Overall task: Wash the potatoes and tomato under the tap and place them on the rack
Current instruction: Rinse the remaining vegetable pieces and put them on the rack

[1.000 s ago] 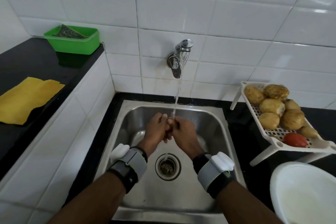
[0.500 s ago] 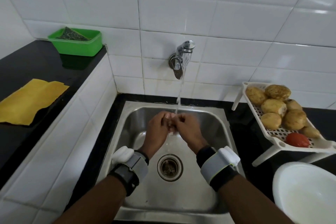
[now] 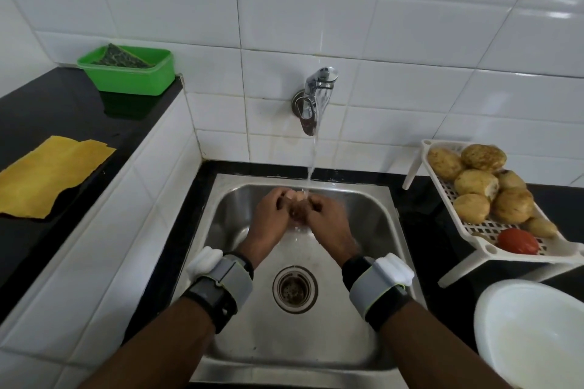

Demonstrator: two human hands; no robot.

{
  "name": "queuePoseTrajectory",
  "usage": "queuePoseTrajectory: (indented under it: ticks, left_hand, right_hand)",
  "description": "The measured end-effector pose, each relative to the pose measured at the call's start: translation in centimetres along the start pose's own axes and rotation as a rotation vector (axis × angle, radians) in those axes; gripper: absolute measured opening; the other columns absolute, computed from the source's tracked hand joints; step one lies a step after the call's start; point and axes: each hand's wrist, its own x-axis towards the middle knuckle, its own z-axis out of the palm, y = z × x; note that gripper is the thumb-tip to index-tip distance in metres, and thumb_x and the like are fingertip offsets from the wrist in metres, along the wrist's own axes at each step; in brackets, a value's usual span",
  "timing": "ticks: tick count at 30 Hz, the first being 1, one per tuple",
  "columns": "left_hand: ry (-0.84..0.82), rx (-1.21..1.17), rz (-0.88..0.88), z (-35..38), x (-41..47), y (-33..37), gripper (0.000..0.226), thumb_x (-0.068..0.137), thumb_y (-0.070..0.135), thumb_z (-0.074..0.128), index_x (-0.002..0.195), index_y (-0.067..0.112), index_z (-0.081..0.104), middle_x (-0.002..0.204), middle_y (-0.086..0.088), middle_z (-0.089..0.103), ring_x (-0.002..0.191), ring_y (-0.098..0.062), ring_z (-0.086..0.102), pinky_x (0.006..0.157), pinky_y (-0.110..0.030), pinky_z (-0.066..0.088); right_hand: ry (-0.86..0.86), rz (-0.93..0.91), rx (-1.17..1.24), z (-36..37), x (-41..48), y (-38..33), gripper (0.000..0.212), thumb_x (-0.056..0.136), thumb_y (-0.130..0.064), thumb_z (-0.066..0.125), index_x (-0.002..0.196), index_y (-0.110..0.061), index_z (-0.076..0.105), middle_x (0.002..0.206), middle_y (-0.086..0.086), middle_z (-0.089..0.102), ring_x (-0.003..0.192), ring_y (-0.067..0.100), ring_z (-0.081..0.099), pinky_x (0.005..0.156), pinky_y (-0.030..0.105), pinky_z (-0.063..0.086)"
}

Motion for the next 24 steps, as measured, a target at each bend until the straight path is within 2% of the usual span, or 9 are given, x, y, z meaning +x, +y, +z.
queuePoseTrajectory:
  ticks: [3,6,9,11,13,15,20,22,24]
  left_hand:
    - [0.007,-0.095,-0.009,0.3,-0.4,0.1,0.023,0.103,0.027,0.044,0.108,0.013,0.061,0.09,-0.002,0.066,0.073,-0.009,0.061,0.057,-0.016,0.044]
    - [0.039,-0.336,-0.195,1.2,-0.2,0.5,0.022,0.103,0.023,0.043,0.11,0.008,0.058,0.087,-0.007,0.065,0.068,-0.012,0.06,0.053,-0.02,0.047]
    - [0.077,-0.563,-0.401,1.0,0.4,1.7,0.031,0.104,0.025,0.04,0.102,0.006,0.064,0.088,-0.011,0.069,0.075,-0.016,0.066,0.063,-0.025,0.053]
    - [0.053,-0.646,-0.444,0.8,0.5,2.5,0.038,0.105,0.027,0.039,0.096,0.004,0.068,0.082,-0.01,0.07,0.073,-0.016,0.068,0.067,-0.026,0.055]
    - [0.036,-0.653,-0.454,0.9,0.5,2.9,0.04,0.105,0.03,0.038,0.103,0.003,0.068,0.09,-0.013,0.071,0.083,-0.02,0.069,0.073,-0.028,0.056]
    - [0.002,-0.663,-0.449,1.0,0.3,3.3,0.04,0.105,0.03,0.037,0.106,0.003,0.068,0.096,-0.015,0.072,0.088,-0.022,0.07,0.073,-0.028,0.056]
    - [-0.063,-0.619,-0.405,1.3,0.2,3.0,0.037,0.104,0.028,0.041,0.113,0.002,0.065,0.103,-0.016,0.07,0.095,-0.024,0.068,0.073,-0.03,0.055]
    - [-0.014,-0.673,-0.439,1.1,0.5,3.2,0.038,0.103,0.029,0.043,0.108,0.0,0.066,0.093,-0.014,0.071,0.082,-0.021,0.069,0.067,-0.029,0.055]
    - [0.022,-0.683,-0.454,0.7,1.0,3.3,0.039,0.102,0.031,0.044,0.107,-0.002,0.065,0.087,-0.014,0.069,0.074,-0.02,0.068,0.062,-0.027,0.056]
  right_hand:
    - [0.037,0.063,0.076,0.0,0.6,-0.1,0.041,0.1,-0.033,0.052,0.075,-0.008,0.072,0.064,0.004,0.07,0.064,0.019,0.069,0.065,0.03,0.058]
    - [0.066,0.001,-0.105,0.6,0.0,-0.3,0.033,0.102,-0.024,0.048,0.09,-0.009,0.074,0.068,-0.005,0.067,0.062,0.003,0.063,0.062,0.014,0.05]
    - [0.009,-0.143,-0.138,2.0,-2.0,-0.3,0.033,0.105,-0.018,0.04,0.132,-0.017,0.058,0.113,0.003,0.069,0.097,0.005,0.066,0.088,0.02,0.053]
    - [-0.034,-0.211,-0.134,2.6,-2.9,0.3,0.042,0.106,-0.025,0.033,0.148,-0.022,0.039,0.146,0.003,0.05,0.131,0.011,0.049,0.111,0.028,0.039]
    - [-0.058,-0.204,-0.09,2.7,-2.8,0.5,0.048,0.106,-0.033,0.028,0.153,-0.023,0.027,0.157,0.002,0.033,0.145,0.011,0.029,0.12,0.033,0.026]
    - [-0.039,-0.149,0.018,2.4,-2.1,0.4,0.052,0.105,-0.04,0.027,0.153,-0.022,0.027,0.154,0.005,0.039,0.143,0.013,0.034,0.118,0.037,0.029]
    - [0.019,-0.042,0.106,1.2,-0.7,-1.0,0.046,0.106,-0.037,0.029,0.133,-0.008,0.051,0.118,0.008,0.066,0.11,0.013,0.062,0.1,0.04,0.049]
    - [-0.028,-0.124,0.025,1.6,-1.7,-1.1,0.061,0.101,-0.05,0.019,0.139,-0.009,0.044,0.133,0.013,0.056,0.123,0.019,0.055,0.108,0.036,0.044]
    - [-0.089,-0.22,-0.115,2.3,-2.6,-0.2,0.056,0.104,-0.044,0.016,0.15,-0.015,0.029,0.15,0.012,0.041,0.137,0.022,0.042,0.114,0.034,0.037]
